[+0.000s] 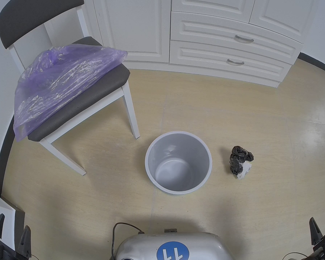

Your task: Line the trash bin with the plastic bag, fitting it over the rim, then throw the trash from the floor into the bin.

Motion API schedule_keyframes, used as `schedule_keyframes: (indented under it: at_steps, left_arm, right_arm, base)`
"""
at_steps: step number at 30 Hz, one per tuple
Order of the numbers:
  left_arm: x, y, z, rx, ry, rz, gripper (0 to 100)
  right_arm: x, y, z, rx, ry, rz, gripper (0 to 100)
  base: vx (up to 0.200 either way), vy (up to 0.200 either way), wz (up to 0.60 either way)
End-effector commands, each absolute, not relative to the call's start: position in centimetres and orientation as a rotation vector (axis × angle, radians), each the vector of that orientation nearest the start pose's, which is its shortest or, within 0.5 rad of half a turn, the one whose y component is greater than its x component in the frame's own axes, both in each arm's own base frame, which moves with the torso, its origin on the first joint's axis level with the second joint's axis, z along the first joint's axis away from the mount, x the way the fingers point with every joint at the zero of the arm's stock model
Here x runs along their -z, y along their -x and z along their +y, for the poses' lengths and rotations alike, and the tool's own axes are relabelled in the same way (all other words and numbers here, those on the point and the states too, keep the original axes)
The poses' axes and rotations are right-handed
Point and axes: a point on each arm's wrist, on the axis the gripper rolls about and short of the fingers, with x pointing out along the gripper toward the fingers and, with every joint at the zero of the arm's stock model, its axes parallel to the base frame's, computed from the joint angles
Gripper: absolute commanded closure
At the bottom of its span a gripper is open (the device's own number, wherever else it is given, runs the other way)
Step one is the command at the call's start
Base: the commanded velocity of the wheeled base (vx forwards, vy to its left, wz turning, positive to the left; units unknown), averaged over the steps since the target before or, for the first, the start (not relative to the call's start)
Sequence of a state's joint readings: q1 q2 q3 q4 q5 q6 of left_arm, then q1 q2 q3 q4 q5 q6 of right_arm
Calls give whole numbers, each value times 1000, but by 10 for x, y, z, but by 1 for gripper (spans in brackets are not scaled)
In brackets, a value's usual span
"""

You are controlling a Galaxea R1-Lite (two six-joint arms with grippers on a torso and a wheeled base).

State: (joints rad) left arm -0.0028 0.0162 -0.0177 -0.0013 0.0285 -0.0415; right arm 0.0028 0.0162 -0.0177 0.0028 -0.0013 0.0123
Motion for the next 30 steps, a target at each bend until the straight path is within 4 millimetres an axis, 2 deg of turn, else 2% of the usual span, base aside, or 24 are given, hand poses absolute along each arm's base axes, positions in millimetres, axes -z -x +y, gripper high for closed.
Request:
schedule_keyframes:
  at_steps: [1, 18, 30]
  left_arm:
    - [-76, 23, 1, -26, 41, -2, 0]
    - [-76, 23, -1, 29, -49, -7, 0]
    - [-76, 23, 1, -18, 51, -7, 0]
  right_arm:
    - [-75, 23, 0, 0, -11, 3, 0]
    - [-75, 23, 0, -17, 60, 4, 0]
    - [-76, 23, 0, 6, -23, -5, 0]
  base:
    - [0, 0, 0]
    - [0, 0, 0]
    - [0, 0, 0]
